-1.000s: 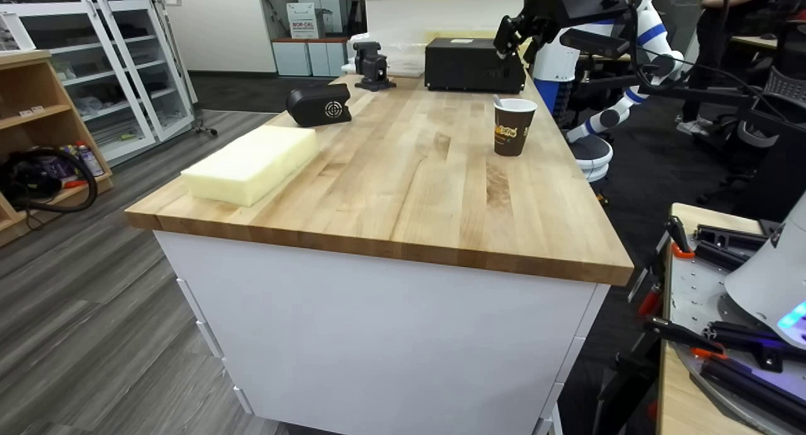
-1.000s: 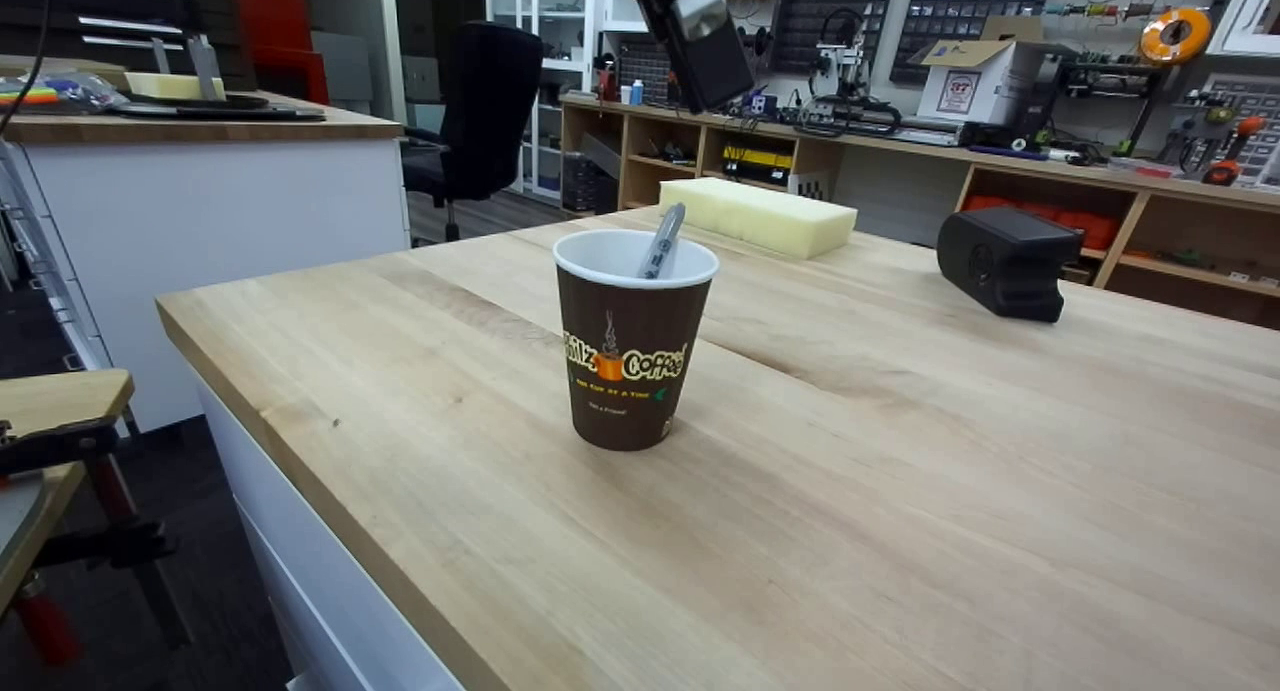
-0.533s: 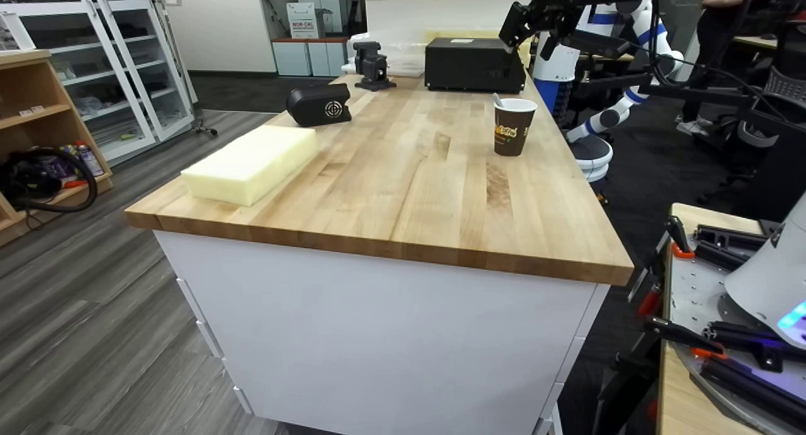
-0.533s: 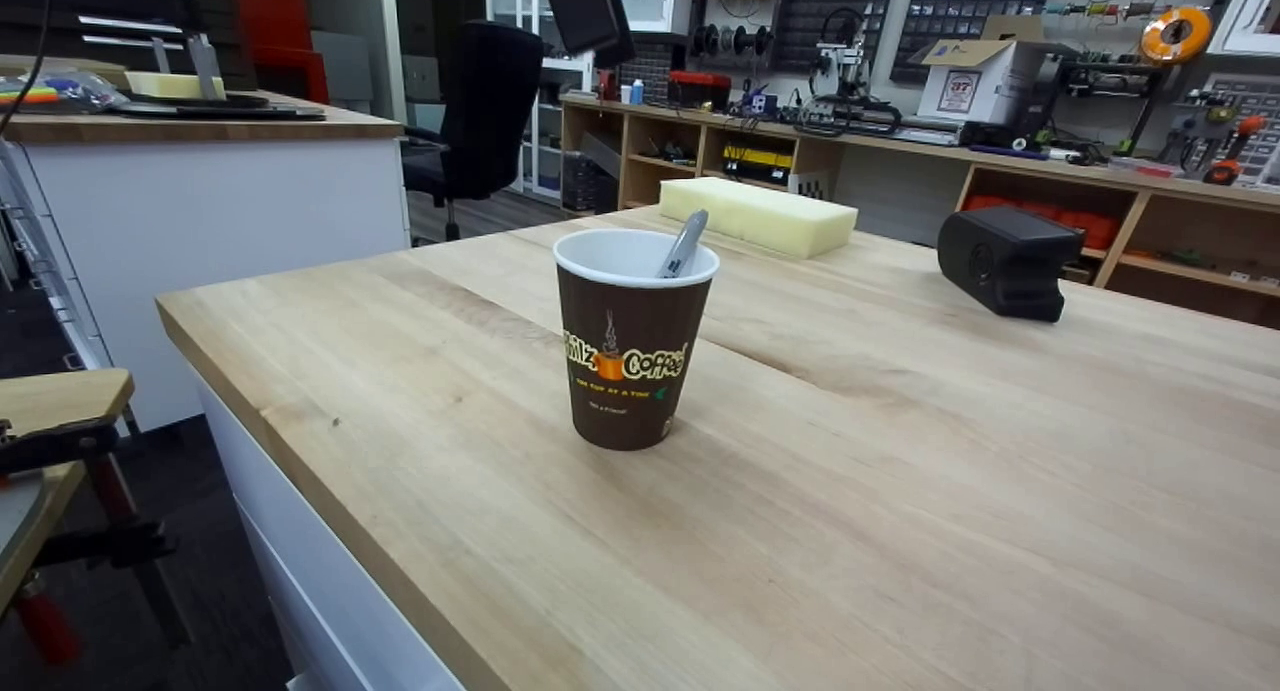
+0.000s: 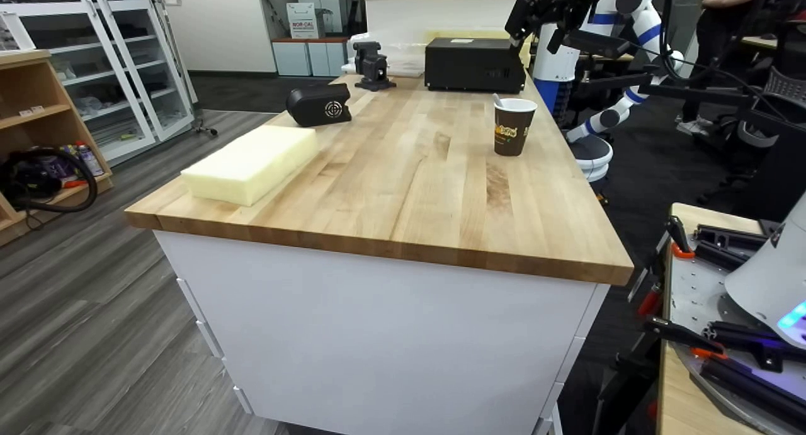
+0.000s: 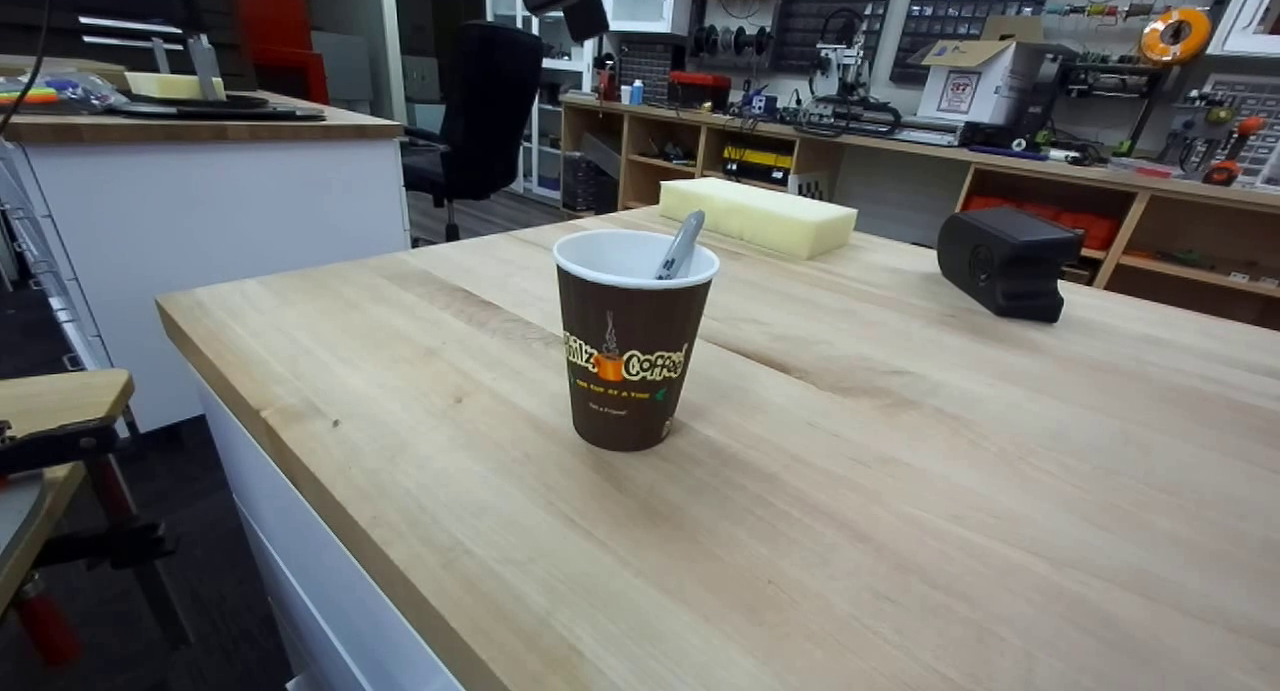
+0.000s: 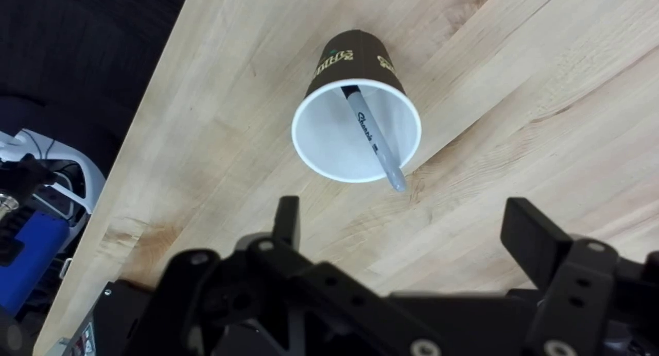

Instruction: Put the pen in the cup

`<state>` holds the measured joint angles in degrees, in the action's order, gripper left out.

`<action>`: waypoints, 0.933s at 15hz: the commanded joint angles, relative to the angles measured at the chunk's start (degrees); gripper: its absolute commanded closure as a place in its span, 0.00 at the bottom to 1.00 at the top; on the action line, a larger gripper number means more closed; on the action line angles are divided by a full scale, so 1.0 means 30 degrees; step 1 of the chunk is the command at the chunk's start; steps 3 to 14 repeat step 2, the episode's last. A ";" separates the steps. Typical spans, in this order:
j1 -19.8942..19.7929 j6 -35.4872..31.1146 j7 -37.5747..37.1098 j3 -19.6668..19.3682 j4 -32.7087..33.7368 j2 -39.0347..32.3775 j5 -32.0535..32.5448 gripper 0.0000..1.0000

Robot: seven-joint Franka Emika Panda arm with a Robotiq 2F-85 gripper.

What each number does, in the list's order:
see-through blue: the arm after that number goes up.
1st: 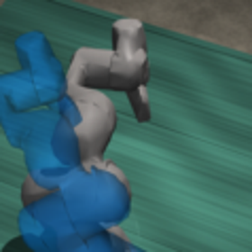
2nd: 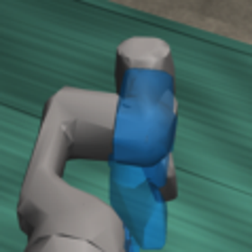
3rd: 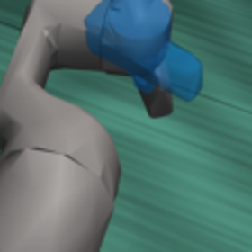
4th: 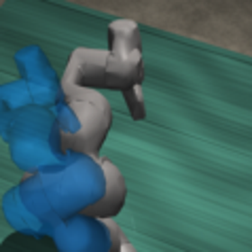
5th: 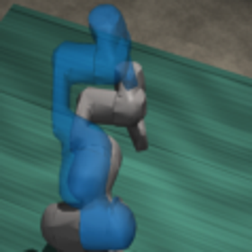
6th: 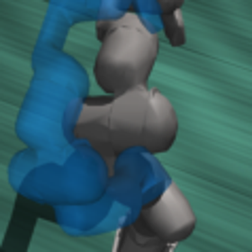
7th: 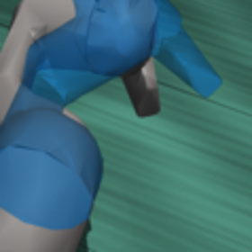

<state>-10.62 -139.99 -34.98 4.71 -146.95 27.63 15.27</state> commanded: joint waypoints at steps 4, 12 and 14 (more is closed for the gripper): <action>-0.0245 0.0020 0.0166 0.0231 0.0023 0.0016 -0.0204 0.00; -0.0245 0.0020 0.0166 0.0231 0.0023 0.0016 -0.0204 0.00; -0.0245 0.0020 0.0166 0.0231 0.0023 0.0016 -0.0204 0.00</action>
